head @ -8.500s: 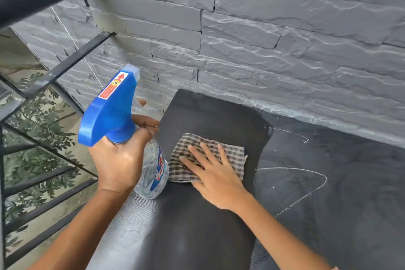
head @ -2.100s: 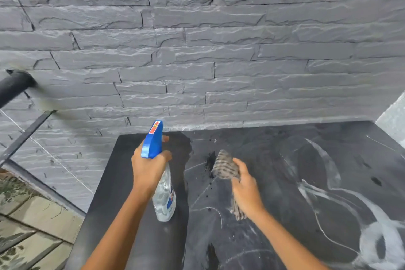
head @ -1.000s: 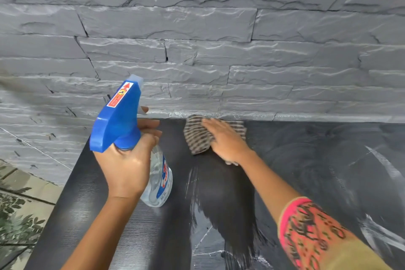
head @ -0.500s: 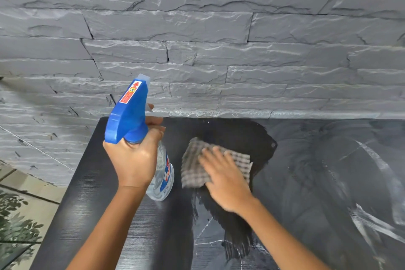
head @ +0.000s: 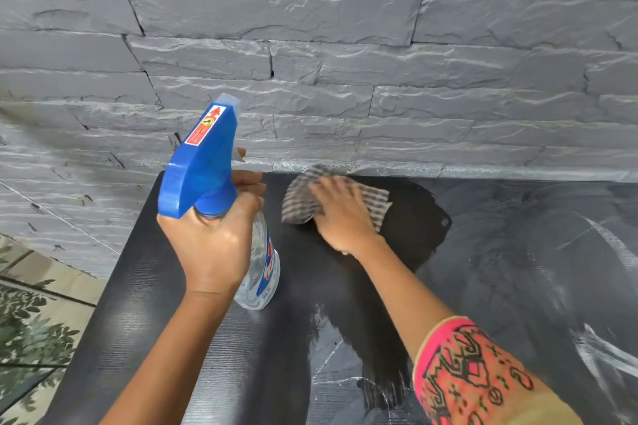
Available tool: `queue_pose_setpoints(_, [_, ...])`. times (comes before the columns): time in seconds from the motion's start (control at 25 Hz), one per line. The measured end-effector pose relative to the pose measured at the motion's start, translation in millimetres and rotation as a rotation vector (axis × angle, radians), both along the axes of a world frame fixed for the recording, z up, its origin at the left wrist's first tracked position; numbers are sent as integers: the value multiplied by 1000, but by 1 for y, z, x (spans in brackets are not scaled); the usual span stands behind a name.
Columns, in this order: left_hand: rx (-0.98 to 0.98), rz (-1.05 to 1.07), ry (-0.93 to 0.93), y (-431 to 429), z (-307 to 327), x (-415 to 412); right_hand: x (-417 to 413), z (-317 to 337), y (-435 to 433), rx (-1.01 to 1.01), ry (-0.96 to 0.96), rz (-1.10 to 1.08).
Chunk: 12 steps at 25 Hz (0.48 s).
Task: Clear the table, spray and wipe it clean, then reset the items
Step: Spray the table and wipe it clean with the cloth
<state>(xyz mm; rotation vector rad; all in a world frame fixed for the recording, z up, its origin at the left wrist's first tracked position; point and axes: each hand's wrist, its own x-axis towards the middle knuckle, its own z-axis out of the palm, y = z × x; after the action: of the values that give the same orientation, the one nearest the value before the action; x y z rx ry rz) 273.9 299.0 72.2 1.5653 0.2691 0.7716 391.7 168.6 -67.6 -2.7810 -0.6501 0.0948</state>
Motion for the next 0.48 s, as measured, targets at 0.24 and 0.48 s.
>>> queue_pose_setpoints(0.24, [49,19,14,2,-5,2,-4,-7,57,-2,51,347])
queue_pose_setpoints(0.48, [72,42,14,1,-3,2,13,-4,60,29,21,310])
